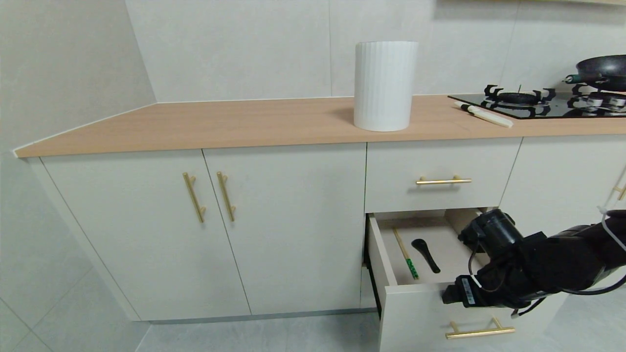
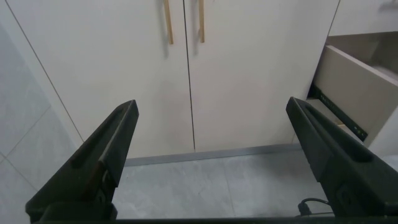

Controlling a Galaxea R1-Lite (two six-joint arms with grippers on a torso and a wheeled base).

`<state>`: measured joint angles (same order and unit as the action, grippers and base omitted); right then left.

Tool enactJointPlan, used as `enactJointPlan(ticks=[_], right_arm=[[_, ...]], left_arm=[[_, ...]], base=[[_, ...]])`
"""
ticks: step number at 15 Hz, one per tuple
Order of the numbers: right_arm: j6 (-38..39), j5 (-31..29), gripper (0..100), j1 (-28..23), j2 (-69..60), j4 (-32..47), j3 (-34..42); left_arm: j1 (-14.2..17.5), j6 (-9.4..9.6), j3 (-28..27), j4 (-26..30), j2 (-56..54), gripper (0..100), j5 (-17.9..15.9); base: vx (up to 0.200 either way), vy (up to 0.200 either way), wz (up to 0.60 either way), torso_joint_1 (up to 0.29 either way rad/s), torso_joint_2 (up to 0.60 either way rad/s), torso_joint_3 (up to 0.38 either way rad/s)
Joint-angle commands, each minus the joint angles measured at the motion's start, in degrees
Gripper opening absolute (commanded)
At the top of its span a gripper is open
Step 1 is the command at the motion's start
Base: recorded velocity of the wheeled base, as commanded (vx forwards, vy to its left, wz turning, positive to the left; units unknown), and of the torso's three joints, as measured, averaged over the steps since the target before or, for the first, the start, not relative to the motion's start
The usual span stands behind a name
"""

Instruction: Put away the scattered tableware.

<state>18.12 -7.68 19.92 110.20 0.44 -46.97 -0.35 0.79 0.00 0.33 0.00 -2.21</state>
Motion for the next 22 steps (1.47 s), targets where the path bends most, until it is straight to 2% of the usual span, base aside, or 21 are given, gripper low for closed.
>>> enactJointPlan(ticks=[1,8,9,12,17,22], right_arm=[[0.0,-0.4,100,-0.2,1.9,-0.7,-1.4],[-0.5,-1.2,100,-2.4,10.9,-0.7,-15.3],[-0.5,-1.2,100,-2.4,11.1,-0.8,-15.5],[-0.4,-1.6,100,-3.7,17.3,-1.0,-24.2],[-0.6,-1.9,100,-6.1,24.6,-11.7,-31.4],[-0.8,-3.3,100,-7.1,29.5,-15.0,-36.4]], left_arm=[[0.0,0.00,0.0,0.0,0.0,100,0.0],[0.0,0.00,0.0,0.0,0.0,100,0.0],[0.0,0.00,0.0,0.0,0.0,100,0.0],[0.0,0.00,0.0,0.0,0.0,100,0.0],[0.0,0.00,0.0,0.0,0.0,100,-0.1],[0.0,0.00,0.0,0.0,0.0,100,0.0]], base=[[0.000,0.000,0.00,0.000,0.00,0.000],[0.000,0.000,0.00,0.000,0.00,0.000],[0.000,0.000,0.00,0.000,0.00,0.000],[0.000,0.000,0.00,0.000,0.00,0.000],[0.000,0.000,0.00,0.000,0.00,0.000],[0.000,0.000,0.00,0.000,0.00,0.000]])
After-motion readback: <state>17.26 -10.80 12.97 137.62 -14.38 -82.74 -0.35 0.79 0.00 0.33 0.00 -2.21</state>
